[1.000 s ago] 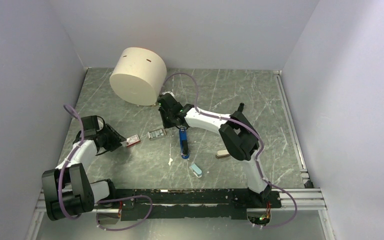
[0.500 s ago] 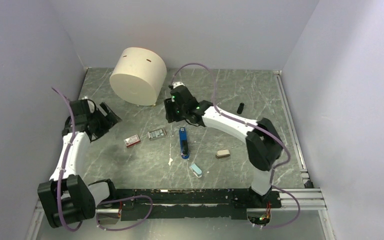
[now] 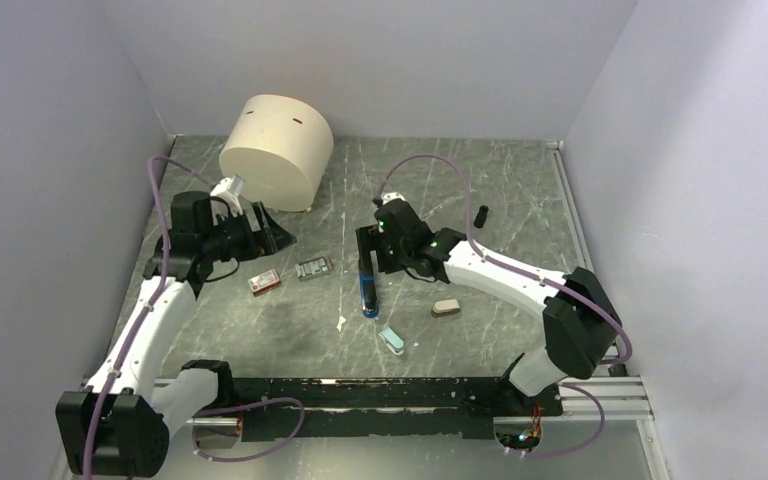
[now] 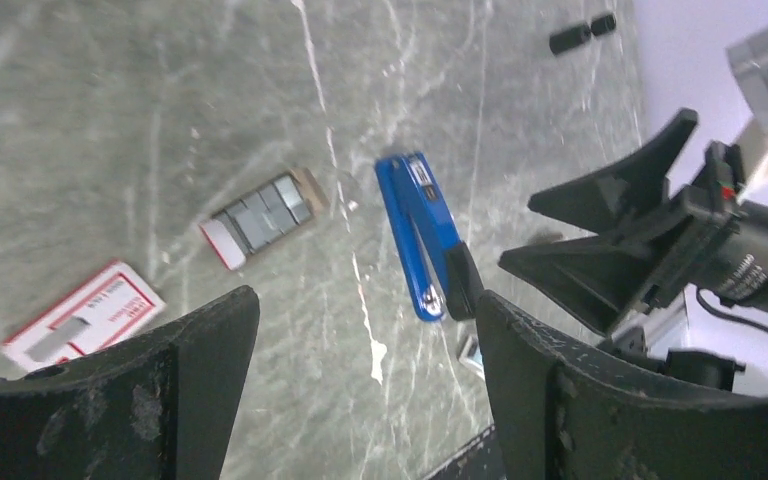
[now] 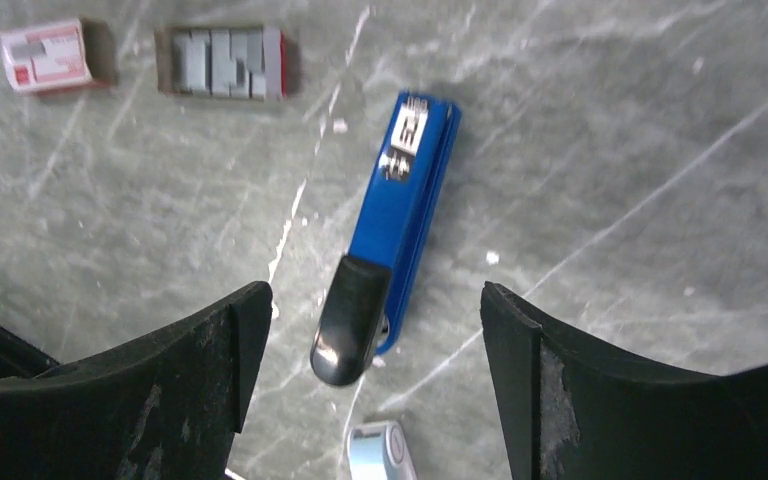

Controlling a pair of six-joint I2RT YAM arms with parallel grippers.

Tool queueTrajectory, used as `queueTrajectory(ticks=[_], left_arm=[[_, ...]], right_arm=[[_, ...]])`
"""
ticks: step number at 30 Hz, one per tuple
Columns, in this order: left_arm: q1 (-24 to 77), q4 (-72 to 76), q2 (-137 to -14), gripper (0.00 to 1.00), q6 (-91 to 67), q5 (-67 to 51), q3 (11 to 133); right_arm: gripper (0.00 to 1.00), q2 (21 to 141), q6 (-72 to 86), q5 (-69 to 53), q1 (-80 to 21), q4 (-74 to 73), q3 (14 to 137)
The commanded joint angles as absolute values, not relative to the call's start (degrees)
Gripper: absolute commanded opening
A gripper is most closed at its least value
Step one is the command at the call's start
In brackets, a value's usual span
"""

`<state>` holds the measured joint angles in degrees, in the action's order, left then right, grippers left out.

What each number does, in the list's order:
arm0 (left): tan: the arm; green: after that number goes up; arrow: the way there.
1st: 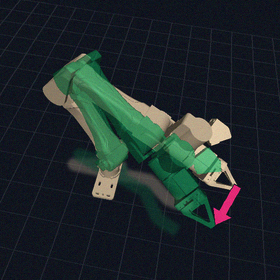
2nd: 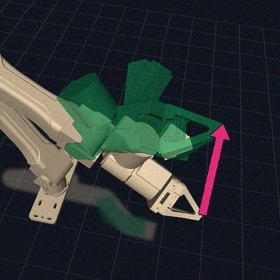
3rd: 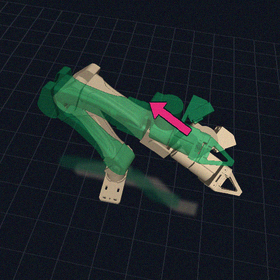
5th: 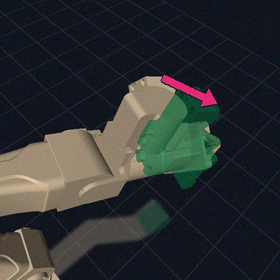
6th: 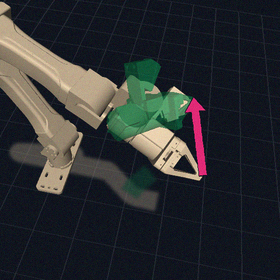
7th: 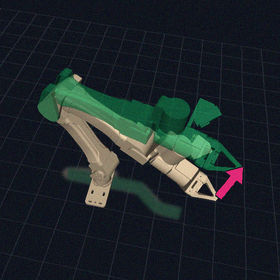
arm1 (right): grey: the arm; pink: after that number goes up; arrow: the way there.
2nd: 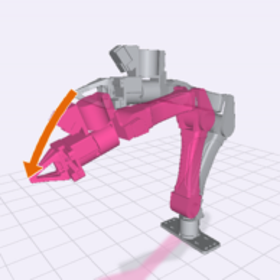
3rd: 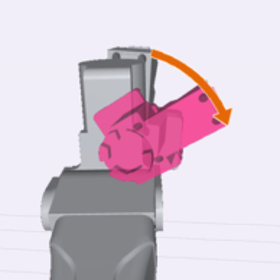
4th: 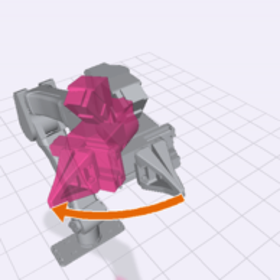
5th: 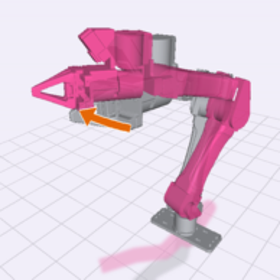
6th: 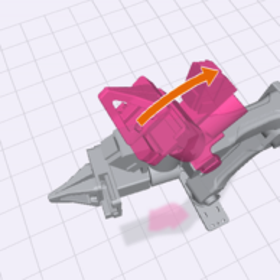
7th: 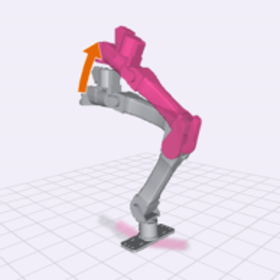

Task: Load the staples into the stapler

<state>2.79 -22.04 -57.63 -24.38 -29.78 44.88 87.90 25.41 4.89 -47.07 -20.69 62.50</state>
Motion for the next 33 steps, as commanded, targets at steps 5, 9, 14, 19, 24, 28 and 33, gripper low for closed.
queueTrajectory(ticks=[5,9,14,19,24,28,33], left_arm=[[9.80,-15.78,-53.79,0.83,-28.45,-28.56,36.42],[11.29,-14.72,-53.77,0.82,-29.61,-27.38,34.38],[12.20,-16.22,-54.32,0.85,-28.61,-25.56,34.30],[12.77,-17.49,-53.41,0.91,-27.93,-24.51,33.97],[13.18,-17.58,-53.32,0.91,-29.17,-24.22,33.28],[13.44,-16.90,-53.29,0.90,-30.86,-24.73,31.97],[13.83,-16.79,-53.70,0.91,-32.27,-24.29,31.28]], right_arm=[[0.75,86.27,32.62,4.44,-50.29,-21.04,56.80],[0.60,88.29,33.54,5.41,-51.77,-21.71,57.15],[0.59,90.25,34.73,9.20,-52.90,-22.47,57.77],[0.53,92.17,35.24,9.54,-53.47,-22.45,58.93],[0.52,93.62,35.31,8.94,-54.24,-23.35,60.03],[0.47,95.76,35.89,8.63,-54.70,-26.66,61.51],[0.34,95.70,37.35,9.51,-55.52,-27.33,61.17]])
